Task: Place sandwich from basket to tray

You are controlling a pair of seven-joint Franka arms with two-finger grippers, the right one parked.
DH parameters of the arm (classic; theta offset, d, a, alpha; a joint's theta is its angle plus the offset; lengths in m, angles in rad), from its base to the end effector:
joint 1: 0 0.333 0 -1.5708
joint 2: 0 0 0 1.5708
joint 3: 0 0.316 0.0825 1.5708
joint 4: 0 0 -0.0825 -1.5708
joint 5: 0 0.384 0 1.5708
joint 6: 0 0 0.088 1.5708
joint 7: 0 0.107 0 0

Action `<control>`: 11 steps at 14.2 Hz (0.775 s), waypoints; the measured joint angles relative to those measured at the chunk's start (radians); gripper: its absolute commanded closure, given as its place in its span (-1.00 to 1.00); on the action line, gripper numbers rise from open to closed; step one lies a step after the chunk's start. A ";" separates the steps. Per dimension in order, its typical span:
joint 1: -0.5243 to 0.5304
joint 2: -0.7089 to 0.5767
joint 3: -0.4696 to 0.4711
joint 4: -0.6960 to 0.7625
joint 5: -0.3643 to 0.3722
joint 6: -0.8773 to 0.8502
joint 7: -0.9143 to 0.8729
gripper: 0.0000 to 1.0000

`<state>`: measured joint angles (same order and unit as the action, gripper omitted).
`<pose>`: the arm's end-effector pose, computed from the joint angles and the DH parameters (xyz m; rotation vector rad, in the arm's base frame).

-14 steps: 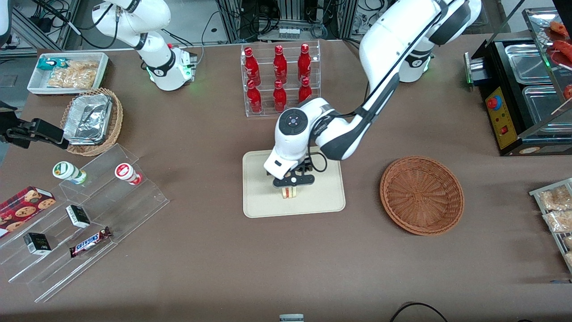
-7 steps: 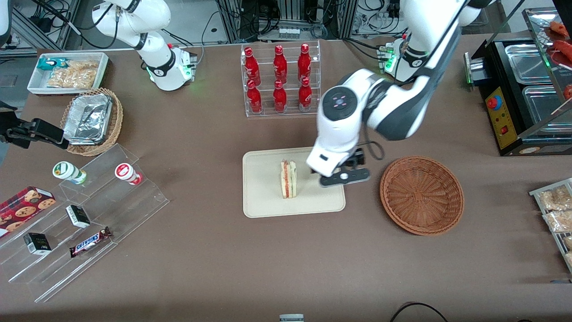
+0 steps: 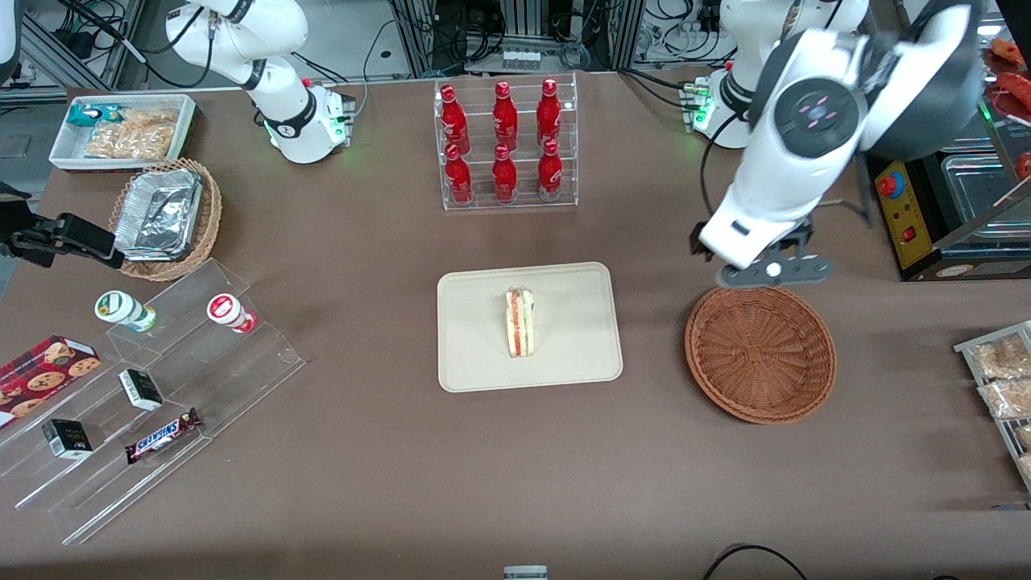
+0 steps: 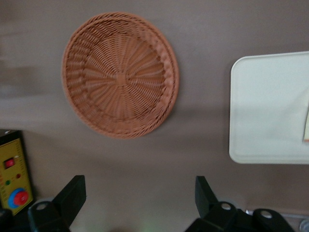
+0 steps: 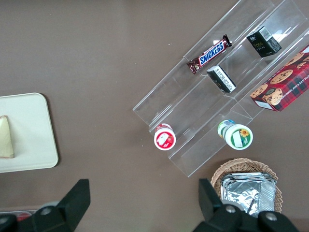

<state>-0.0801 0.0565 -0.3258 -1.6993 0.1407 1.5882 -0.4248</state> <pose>0.5231 -0.2044 0.5365 -2.9599 -0.0057 0.1500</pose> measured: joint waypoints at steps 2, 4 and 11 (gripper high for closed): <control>0.036 -0.054 0.001 0.013 -0.006 -0.079 0.056 -1.00; 0.079 -0.078 0.002 0.062 -0.007 -0.182 0.168 -1.00; 0.142 -0.081 0.003 0.284 -0.009 -0.379 0.272 -1.00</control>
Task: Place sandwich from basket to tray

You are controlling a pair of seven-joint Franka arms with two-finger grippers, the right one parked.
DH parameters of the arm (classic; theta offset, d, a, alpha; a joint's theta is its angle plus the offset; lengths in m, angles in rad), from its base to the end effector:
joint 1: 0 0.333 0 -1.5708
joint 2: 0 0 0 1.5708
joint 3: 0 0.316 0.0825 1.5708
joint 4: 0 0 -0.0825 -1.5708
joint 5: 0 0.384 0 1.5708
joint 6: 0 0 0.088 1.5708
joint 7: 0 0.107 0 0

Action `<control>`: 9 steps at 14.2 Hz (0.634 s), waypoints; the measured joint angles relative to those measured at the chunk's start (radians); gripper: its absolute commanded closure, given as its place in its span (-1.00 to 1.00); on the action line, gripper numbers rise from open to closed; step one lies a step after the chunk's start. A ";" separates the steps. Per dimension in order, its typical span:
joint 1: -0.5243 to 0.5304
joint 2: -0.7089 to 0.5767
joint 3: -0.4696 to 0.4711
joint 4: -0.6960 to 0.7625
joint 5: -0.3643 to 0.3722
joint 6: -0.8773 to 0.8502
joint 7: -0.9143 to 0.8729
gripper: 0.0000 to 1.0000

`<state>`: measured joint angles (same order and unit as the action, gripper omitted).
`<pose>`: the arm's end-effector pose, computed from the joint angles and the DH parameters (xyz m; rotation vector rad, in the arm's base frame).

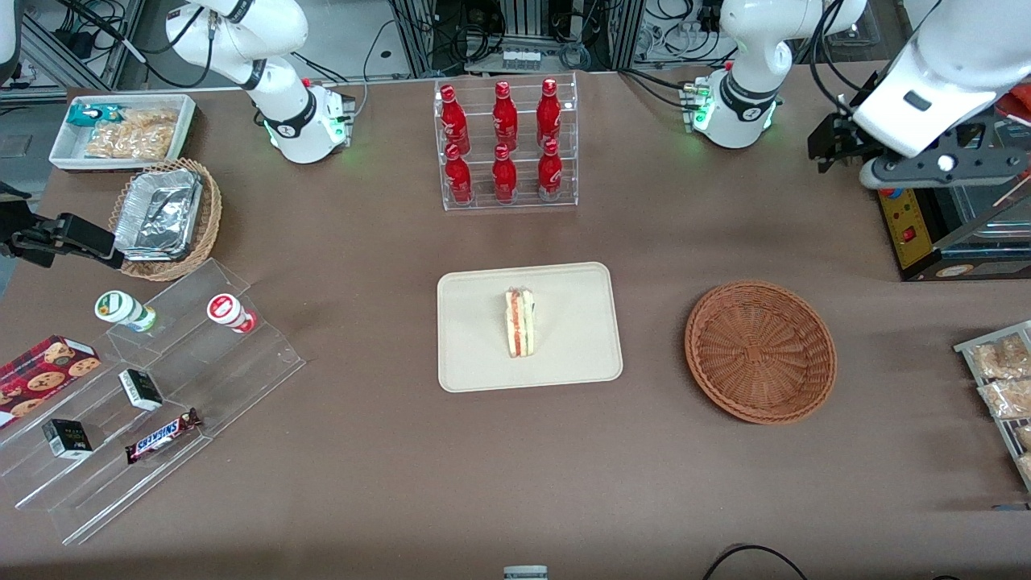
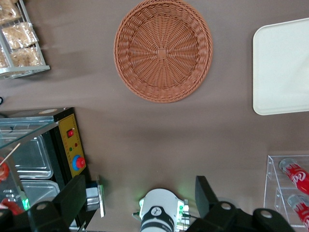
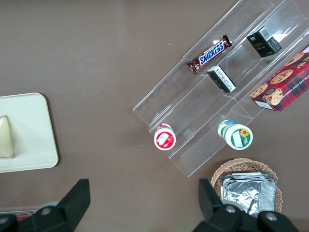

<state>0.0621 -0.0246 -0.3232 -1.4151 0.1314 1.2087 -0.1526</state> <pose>0.4918 -0.1164 0.6804 -2.9621 0.1072 0.2250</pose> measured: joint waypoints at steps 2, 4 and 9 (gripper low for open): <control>0.000 0.002 0.000 0.013 0.000 -0.019 0.000 -1.00; 0.000 0.015 0.000 0.010 0.000 -0.041 0.000 -1.00; 0.026 0.059 0.029 -0.022 -0.079 0.000 -0.001 -1.00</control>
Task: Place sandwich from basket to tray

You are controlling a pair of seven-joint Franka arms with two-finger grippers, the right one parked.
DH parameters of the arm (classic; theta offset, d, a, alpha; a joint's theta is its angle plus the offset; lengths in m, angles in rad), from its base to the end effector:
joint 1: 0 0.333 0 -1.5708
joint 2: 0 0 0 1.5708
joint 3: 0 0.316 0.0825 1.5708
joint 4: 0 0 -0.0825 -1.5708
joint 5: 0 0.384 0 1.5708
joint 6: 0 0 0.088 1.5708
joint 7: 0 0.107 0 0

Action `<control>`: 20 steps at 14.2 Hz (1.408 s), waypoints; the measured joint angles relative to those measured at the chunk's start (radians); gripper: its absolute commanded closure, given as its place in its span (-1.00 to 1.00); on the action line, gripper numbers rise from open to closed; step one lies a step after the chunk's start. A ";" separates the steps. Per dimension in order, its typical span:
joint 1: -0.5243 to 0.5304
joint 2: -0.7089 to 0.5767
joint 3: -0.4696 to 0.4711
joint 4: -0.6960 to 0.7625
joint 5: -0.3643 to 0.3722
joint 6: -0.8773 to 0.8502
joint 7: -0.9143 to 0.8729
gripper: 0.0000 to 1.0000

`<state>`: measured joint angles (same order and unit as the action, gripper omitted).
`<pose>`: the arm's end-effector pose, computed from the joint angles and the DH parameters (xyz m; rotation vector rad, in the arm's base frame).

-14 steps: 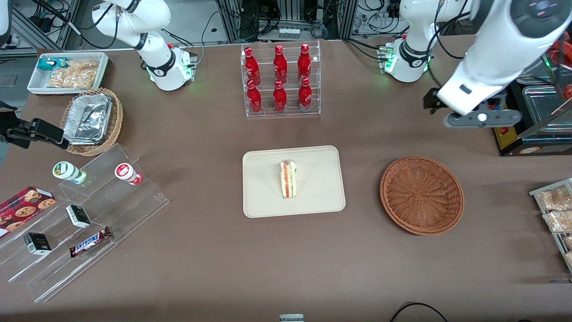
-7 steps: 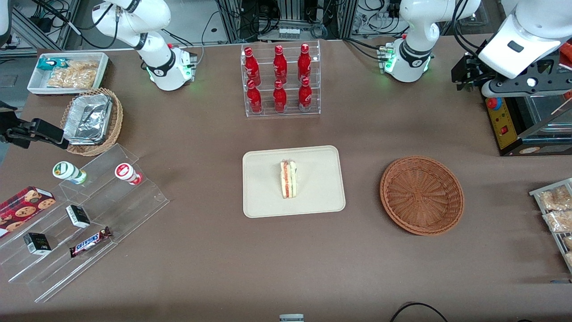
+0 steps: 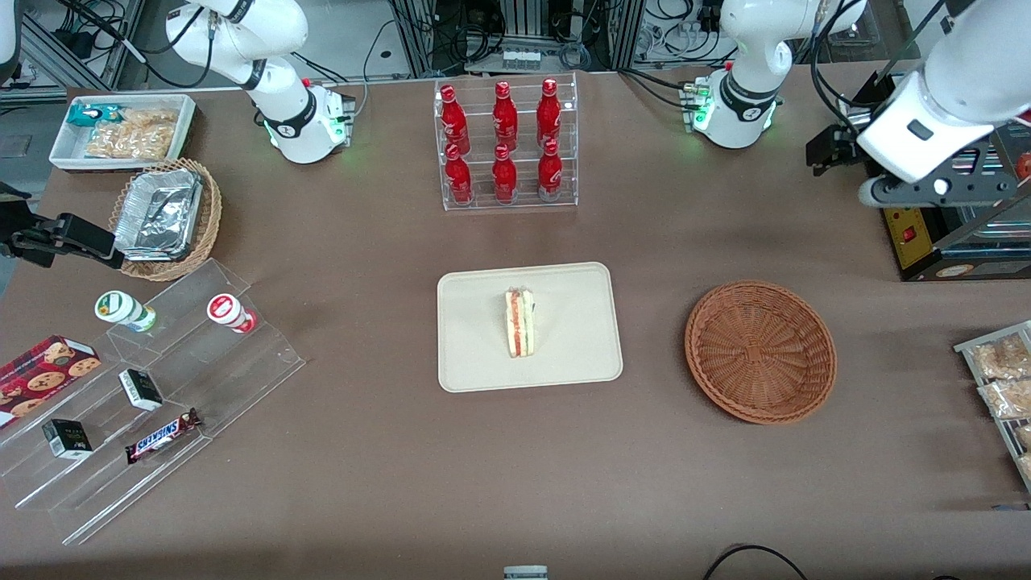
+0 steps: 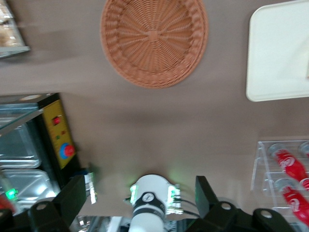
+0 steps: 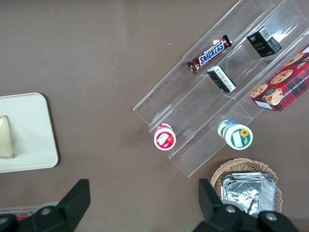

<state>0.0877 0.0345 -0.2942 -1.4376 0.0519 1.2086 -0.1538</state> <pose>0.5149 -0.0977 0.6405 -3.0302 0.0634 0.3818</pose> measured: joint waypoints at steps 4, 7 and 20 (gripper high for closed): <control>0.027 0.006 0.009 -0.051 -0.008 0.036 0.007 -1.00; 0.027 0.002 0.008 -0.048 -0.007 0.036 0.006 -1.00; 0.028 0.002 0.009 -0.048 -0.008 0.036 0.006 -1.00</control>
